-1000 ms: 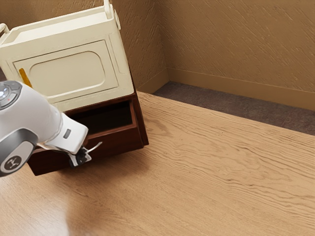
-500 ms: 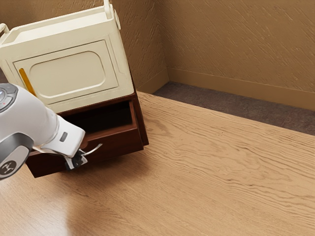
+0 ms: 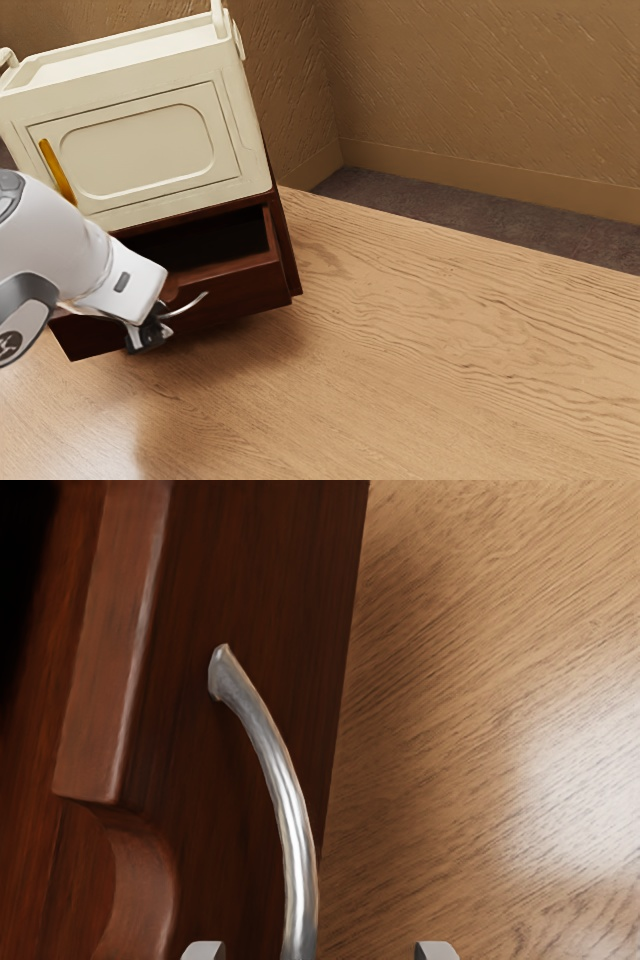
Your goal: Pull the drawer handle with one arm to open the drawer
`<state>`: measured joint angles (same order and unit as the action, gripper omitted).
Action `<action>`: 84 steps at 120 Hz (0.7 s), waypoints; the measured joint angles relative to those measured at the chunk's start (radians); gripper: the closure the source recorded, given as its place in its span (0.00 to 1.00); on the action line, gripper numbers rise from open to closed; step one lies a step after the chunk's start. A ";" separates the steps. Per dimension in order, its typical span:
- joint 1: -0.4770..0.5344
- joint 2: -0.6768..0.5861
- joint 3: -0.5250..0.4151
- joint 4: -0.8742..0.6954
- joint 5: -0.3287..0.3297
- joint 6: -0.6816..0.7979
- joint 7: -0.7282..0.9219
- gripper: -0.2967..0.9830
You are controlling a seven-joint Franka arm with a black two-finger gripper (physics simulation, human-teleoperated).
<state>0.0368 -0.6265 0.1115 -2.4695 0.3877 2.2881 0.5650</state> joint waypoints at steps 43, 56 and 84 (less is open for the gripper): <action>-0.001 0.044 -0.004 0.187 -0.019 -0.110 -0.004 0.44; -0.003 0.219 0.050 0.450 -0.119 -0.248 -0.027 0.36; 0.026 0.594 0.097 0.898 -0.333 -0.561 -0.070 0.27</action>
<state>0.0627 -0.0323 0.2082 -1.5719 0.0548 1.7275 0.4953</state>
